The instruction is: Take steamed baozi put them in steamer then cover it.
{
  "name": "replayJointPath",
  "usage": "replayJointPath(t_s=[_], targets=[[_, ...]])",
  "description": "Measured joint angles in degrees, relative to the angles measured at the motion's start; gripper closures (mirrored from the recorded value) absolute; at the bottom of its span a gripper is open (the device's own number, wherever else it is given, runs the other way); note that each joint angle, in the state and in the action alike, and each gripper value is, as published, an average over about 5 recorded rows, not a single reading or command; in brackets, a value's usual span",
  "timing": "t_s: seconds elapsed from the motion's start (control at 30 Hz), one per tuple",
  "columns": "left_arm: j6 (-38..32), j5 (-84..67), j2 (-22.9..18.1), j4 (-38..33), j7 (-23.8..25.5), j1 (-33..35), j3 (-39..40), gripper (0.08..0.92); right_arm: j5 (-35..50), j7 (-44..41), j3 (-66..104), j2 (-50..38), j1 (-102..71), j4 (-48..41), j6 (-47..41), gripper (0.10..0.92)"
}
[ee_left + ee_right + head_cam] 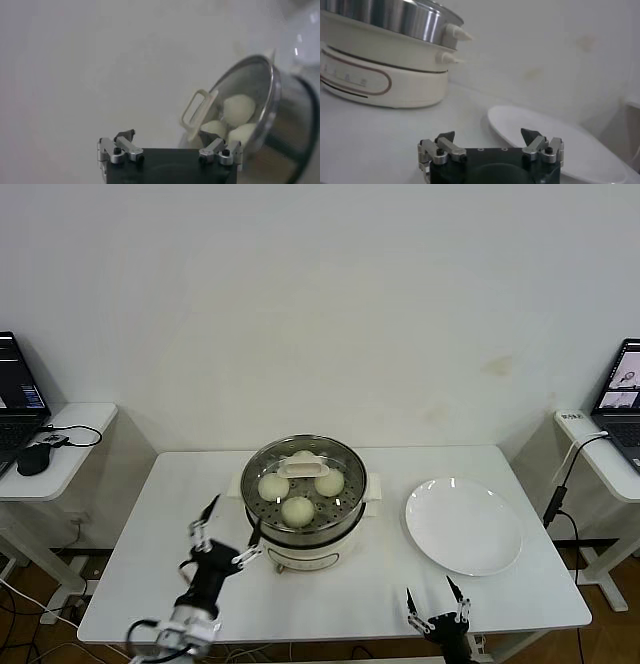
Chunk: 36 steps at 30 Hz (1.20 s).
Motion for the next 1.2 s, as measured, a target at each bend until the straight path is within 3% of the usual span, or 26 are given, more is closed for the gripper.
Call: replayJointPath(t_s=[0.2, 0.43, 1.2], targets=[[-5.9, -13.5, -1.9, 0.5, -3.3, 7.8, -4.4, 0.177, 3.0, -0.8, -0.5, -2.1, -1.6, 1.8, -1.4, 0.203], [-10.3, -20.5, -4.3, 3.8, -4.6, 12.4, -7.9, 0.177, 6.7, -0.9, -0.8, -4.8, -3.7, 3.9, -2.7, 0.203], [-12.7, -23.3, -7.9, 7.7, 1.0, 19.0, -12.5, 0.177, 15.8, -1.0, -1.6, -12.1, -10.0, 9.1, -6.7, 0.203]])
